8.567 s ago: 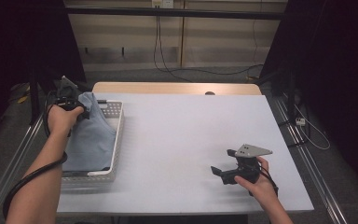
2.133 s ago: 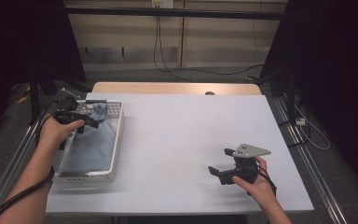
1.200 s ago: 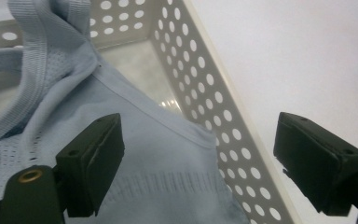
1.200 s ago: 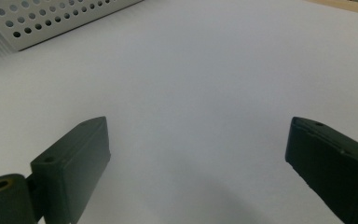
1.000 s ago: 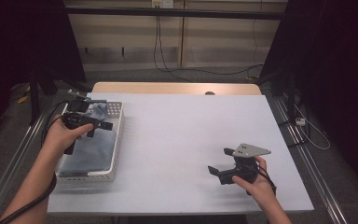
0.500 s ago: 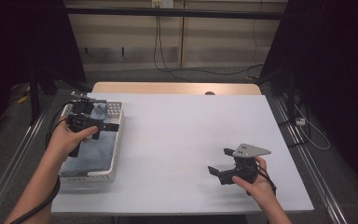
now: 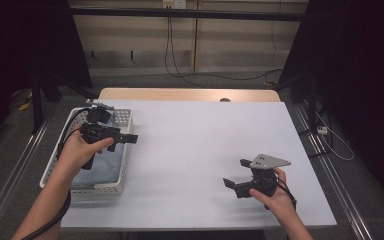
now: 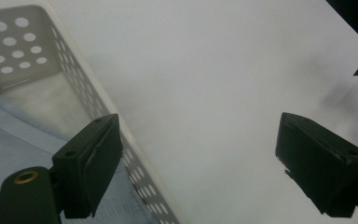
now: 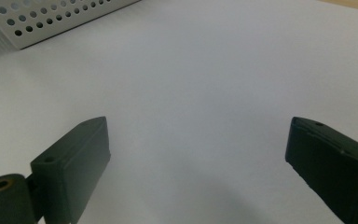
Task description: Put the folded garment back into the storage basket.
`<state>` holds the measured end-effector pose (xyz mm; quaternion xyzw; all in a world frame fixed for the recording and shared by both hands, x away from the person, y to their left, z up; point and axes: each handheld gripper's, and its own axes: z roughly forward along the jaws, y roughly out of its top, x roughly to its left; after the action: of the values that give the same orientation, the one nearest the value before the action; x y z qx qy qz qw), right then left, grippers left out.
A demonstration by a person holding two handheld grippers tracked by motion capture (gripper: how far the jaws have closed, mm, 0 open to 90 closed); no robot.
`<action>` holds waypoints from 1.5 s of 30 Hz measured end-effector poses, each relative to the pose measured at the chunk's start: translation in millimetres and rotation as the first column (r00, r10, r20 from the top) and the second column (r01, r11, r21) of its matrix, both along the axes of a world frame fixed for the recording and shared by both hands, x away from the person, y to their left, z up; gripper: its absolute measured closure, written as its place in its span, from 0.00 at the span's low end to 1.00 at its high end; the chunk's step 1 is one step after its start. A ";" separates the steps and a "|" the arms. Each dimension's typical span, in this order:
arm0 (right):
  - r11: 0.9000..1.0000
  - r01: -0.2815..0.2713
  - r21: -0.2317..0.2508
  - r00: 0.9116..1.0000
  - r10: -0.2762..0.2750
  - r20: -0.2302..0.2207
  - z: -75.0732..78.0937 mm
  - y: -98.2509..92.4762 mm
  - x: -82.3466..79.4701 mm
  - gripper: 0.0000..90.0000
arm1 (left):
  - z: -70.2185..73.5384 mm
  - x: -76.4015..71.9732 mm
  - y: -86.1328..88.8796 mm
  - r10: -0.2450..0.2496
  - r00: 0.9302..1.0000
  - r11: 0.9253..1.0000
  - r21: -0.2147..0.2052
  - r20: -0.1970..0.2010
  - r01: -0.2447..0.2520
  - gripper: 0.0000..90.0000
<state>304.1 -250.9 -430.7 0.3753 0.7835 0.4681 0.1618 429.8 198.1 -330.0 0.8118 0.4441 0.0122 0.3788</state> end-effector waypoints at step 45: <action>1.000 0.008 0.009 1.000 -0.008 0.001 1.5 -4.8 -1.5 0.07 | -22.2 -39.3 -71.9 -0.208 0.977 0.974 -0.079 0.039 0.210 0.14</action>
<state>302.6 -255.7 -429.2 0.3790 0.7797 0.4713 0.1623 390.5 126.2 -352.2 0.8374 0.3506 -0.0337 0.4179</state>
